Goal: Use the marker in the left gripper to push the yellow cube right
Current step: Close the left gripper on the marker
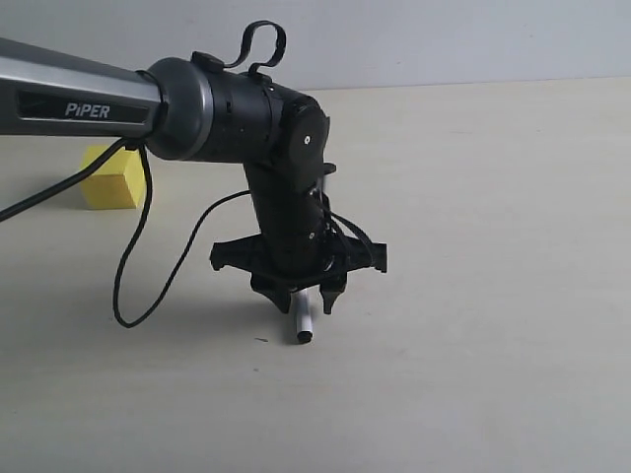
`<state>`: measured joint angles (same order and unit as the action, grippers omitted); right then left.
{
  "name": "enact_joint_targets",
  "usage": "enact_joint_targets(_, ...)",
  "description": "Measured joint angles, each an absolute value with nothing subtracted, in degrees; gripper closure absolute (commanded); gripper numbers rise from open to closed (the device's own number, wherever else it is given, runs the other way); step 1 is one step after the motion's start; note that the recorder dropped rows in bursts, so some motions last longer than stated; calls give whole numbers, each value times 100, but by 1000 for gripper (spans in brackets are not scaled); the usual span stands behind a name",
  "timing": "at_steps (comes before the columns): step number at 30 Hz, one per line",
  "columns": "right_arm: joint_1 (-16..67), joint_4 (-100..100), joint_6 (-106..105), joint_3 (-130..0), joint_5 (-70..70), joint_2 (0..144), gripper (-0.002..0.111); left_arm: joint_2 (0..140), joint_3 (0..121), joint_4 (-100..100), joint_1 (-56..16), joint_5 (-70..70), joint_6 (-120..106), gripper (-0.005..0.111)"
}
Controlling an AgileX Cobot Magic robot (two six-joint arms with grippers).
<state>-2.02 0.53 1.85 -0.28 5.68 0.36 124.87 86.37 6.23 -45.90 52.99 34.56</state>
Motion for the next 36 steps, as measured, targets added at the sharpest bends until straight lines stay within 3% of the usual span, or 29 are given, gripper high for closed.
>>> enact_joint_targets(26,-202,53,185,-28,568,36,108,12487,8637,448,-4627,5323,3456,59)
enact_joint_targets(29,-202,53,185,-28,568,36,108,12487,8637,448,-4627,5334,3456,63)
enact_joint_targets(36,-202,53,185,-28,568,36,108,12487,8637,448,-4627,5332,3456,84)
